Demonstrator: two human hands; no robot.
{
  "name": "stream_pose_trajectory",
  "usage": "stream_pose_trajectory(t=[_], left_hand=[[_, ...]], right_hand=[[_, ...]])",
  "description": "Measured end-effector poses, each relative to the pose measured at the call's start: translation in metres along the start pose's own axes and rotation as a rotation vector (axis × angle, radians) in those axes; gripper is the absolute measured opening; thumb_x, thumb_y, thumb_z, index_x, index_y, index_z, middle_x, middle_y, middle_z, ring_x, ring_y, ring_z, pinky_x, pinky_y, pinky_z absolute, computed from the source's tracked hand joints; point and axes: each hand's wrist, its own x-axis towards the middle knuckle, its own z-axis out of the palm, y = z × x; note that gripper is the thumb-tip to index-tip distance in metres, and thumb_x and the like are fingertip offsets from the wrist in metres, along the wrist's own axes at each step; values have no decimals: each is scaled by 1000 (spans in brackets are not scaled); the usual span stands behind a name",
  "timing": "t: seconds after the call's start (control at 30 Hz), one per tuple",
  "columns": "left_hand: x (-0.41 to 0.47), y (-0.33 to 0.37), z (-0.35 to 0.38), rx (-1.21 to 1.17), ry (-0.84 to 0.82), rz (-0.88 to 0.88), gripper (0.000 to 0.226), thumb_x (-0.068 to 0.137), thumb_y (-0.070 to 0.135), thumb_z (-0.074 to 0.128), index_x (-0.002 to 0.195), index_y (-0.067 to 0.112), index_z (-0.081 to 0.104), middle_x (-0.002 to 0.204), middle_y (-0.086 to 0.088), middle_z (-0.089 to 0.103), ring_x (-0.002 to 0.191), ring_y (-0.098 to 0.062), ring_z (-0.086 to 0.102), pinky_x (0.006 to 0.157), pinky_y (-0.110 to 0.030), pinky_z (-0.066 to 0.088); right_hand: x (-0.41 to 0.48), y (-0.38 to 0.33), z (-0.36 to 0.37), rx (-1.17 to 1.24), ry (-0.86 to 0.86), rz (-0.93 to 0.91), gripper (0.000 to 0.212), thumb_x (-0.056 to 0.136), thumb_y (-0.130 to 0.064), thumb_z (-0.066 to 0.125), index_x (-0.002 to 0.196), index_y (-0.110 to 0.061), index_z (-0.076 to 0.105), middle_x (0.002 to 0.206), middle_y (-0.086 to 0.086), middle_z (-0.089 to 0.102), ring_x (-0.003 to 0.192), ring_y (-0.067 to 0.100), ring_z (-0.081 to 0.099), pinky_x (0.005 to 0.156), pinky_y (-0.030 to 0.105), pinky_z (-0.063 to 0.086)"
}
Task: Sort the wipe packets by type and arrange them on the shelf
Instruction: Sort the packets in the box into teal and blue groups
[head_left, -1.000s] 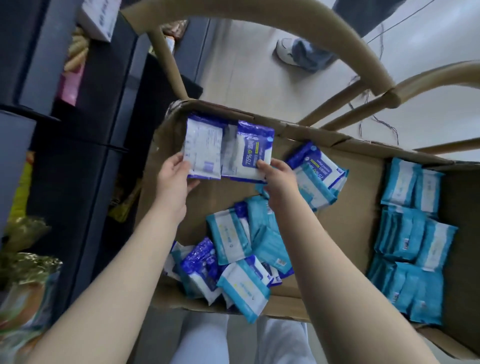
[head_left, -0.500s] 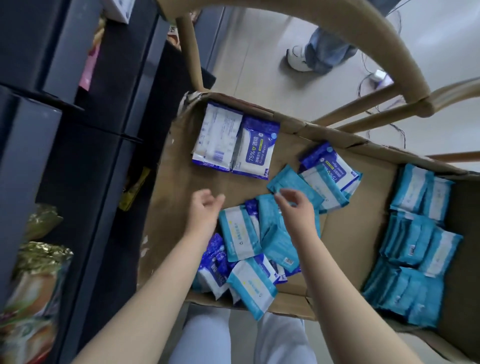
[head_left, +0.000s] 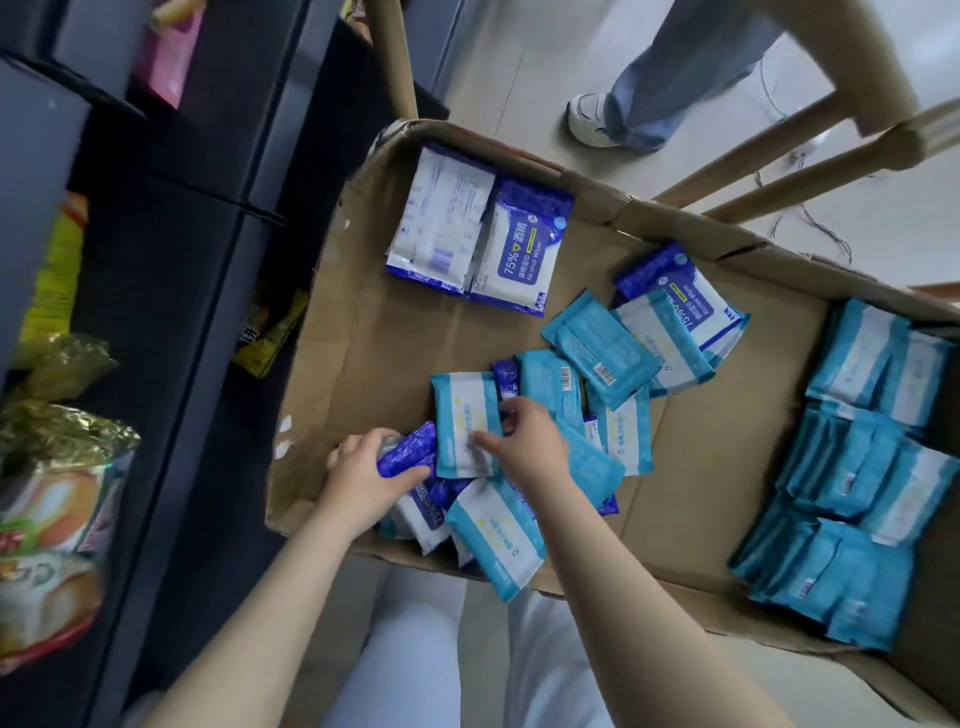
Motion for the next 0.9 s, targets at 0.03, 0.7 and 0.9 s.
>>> stream_pose_trajectory(t=[0.03, 0.7, 0.9], left_hand=[[0, -1, 3, -40, 12, 1, 56, 79, 42, 77, 127, 24, 55, 125, -5, 48, 125, -27, 41, 104, -34, 33], [-42, 26, 72, -240, 352, 205, 24, 91, 19, 68, 107, 3, 74, 135, -5, 56, 121, -25, 51, 100, -37, 42], [-83, 48, 56, -725, 407, 124, 15, 94, 28, 63, 84, 18, 68, 79, -9, 71, 73, -16, 62, 68, -31, 47]], right_hand=[[1, 1, 3, -55, 10, 3, 53, 79, -44, 77, 124, -21, 59, 116, -1, 64, 109, 21, 59, 92, 37, 45], [-23, 96, -45, 717, -5, 93, 20, 91, -10, 67, 84, -19, 50, 89, 5, 63, 79, 21, 59, 70, 34, 48], [-46, 122, -65, 905, 21, 161, 16, 93, -10, 66, 94, -17, 52, 87, 4, 67, 69, 15, 63, 63, 29, 54]])
